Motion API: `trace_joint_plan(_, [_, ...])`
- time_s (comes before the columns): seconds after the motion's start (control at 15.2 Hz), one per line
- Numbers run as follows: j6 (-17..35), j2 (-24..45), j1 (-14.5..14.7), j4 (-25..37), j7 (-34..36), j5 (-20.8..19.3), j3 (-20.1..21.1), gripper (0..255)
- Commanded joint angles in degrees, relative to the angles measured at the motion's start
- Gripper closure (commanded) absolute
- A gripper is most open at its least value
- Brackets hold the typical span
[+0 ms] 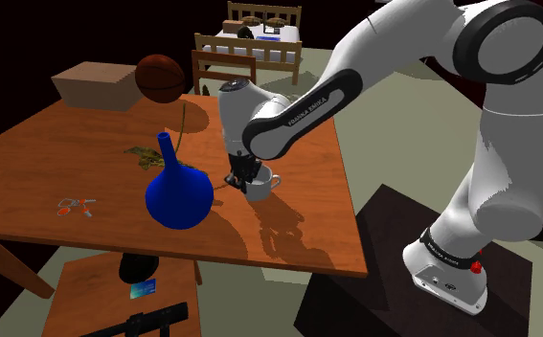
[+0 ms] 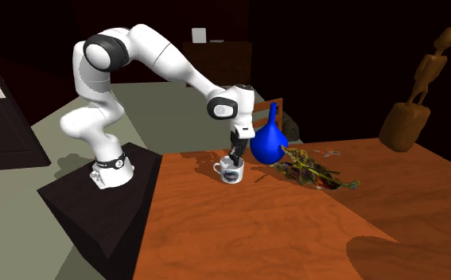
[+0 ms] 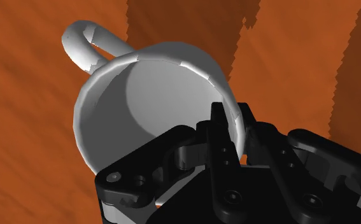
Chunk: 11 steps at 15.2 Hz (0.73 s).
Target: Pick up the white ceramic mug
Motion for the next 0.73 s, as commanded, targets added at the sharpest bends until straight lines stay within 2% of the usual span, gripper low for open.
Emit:
trace_joint_plan(0.0, [-1.10,-0.85,-0.14,0.29,-0.30,0.43,0.21,255])
trace_joint_plan(0.66, [-7.45,-5.13,-0.75,2.67,-1.88,2.62,1.07,255])
